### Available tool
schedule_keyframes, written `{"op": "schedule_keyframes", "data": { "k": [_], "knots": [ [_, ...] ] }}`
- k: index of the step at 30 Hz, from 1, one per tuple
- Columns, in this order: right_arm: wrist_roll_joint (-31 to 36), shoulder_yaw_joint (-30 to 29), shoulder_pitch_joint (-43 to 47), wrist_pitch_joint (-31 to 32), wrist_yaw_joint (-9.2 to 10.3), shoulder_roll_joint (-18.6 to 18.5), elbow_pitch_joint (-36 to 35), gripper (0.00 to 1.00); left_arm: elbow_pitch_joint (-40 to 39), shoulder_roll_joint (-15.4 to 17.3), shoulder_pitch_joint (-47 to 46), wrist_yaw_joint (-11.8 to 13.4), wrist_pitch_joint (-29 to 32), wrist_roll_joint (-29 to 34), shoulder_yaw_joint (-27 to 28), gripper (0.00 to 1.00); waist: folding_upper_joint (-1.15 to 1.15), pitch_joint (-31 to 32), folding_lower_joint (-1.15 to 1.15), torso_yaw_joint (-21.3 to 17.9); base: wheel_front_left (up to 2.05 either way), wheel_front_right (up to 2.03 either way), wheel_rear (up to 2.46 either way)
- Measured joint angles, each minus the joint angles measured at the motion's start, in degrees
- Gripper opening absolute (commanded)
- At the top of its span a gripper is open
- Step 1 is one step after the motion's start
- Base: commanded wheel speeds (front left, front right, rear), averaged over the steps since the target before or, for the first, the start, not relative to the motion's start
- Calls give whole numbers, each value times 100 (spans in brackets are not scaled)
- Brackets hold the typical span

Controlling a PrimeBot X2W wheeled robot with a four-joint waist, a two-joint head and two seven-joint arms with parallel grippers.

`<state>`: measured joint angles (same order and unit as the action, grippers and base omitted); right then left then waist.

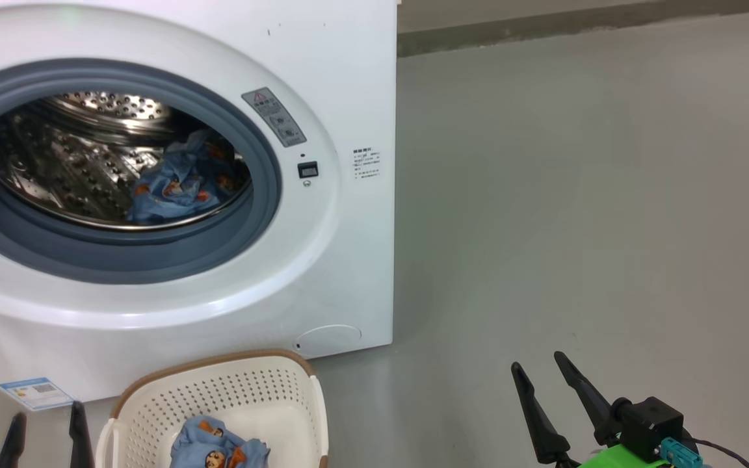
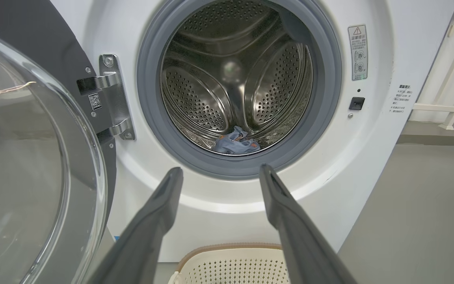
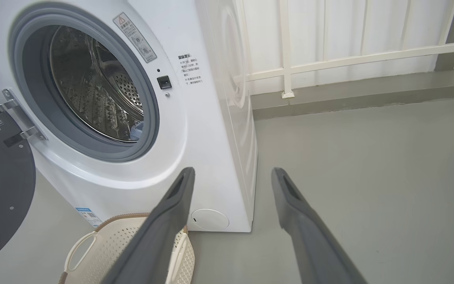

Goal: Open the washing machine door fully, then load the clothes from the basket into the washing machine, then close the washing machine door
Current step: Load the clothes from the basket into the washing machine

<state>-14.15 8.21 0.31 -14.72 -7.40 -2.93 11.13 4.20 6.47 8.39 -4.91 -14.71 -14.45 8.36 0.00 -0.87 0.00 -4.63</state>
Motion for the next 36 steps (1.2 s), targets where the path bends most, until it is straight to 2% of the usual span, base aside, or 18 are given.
{"op": "schedule_keyframes", "data": {
  "k": [14,36],
  "knots": [
    [149,-7,0,0,0,2,-24,100,19,-283,493,-142,0,219,147,100,0,81,0,31,0,0,0],
    [207,-3,0,0,0,2,-31,100,24,-376,572,-200,0,222,215,100,0,72,0,101,0,0,0]
  ]
}}
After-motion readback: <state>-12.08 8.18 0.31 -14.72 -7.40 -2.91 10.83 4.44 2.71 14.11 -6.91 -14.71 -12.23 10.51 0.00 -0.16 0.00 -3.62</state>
